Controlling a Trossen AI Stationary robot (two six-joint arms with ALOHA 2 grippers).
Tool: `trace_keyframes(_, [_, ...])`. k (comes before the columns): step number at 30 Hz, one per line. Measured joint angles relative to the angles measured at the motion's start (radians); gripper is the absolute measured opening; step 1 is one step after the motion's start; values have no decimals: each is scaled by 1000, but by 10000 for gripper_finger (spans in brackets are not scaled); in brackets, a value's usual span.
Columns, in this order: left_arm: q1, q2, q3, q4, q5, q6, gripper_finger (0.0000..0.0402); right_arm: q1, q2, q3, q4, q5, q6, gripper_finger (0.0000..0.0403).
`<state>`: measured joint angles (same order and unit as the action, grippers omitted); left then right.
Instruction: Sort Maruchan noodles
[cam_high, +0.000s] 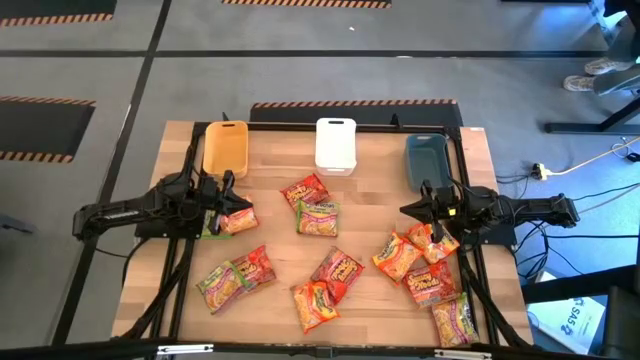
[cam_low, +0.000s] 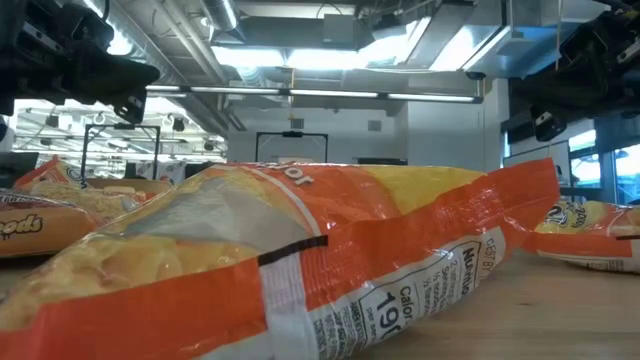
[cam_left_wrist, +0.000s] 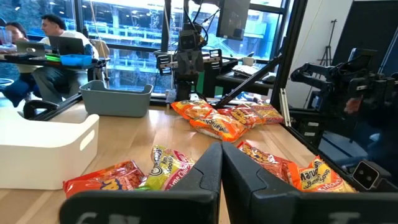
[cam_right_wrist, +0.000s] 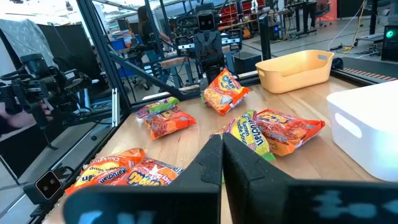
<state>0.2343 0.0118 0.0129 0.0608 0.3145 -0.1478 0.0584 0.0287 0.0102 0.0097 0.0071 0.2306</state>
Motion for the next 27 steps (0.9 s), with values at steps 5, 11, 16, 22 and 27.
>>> trace_keyframes(5, [0,0,0,38,-71,0,4,0,0,0,0,0,0,1])
trace_keyframes(11, [0,0,1,99,-141,-22,4,0,0,-3,29,3,0,1])
trace_keyframes(16, [0,0,0,161,-152,-30,4,0,0,-3,88,30,-1,1])
trace_keyframes(22, [0,30,1,180,-218,-69,1,0,4,-3,101,147,23,1])
trace_keyframes(27, [0,122,0,262,-233,-82,1,0,56,-3,103,181,58,1])
